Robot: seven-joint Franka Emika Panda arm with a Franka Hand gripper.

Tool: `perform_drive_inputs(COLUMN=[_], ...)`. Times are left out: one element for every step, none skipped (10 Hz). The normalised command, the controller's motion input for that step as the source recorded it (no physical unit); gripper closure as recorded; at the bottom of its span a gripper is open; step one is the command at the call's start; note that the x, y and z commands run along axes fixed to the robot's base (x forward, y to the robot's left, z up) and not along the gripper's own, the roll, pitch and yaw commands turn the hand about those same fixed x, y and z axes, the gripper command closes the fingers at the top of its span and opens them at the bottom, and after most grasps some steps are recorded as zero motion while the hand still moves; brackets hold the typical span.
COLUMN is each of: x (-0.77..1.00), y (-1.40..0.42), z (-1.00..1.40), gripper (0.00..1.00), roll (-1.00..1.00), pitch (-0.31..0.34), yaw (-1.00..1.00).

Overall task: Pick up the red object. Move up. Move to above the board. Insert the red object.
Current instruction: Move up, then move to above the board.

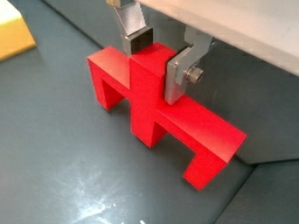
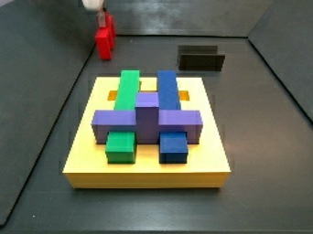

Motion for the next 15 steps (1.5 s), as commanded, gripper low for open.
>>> perform_drive_inputs(x=[-0.12, -0.08, 0.0, -0.01, -0.07, -0.07, 0.01, 0.05, 0.04, 0.66, 0.65, 0.66, 0.69, 0.7, 0.7], y=[0.01, 0.02, 0.0, -0.01, -0.03, -0.02, 0.01, 0.0, 0.0, -1.4, -1.4, -1.4, -1.4, -1.4, -1.4], z=[0.55, 0.28, 1.4, 1.4, 1.4, 1.4, 1.4, 0.66, 0.28, 0.16, 0.15, 0.15, 0.16, 0.16, 0.16], gripper=[1.0, 1.0, 1.0, 1.0, 1.0, 1.0, 1.0, 1.0, 1.0, 1.0, 1.0, 1.0, 1.0, 1.0, 1.0], roll=[-0.01, 0.01, 0.0, -0.01, -0.01, 0.01, 0.01, -0.01, -0.02, -0.01, -0.01, 0.0, -0.02, -0.01, -0.01], pitch=[0.091, 0.067, 0.0, 0.01, 0.006, -0.002, 0.034, 0.119, 0.12, 0.029, 0.031, 0.039, 0.043, 0.05, 0.055], yaw=[-0.06, -0.03, 0.0, 0.01, 0.0, 0.0, 0.0, 0.0, 0.0, 1.0, 1.0, 1.0, 1.0, 1.0, 1.0])
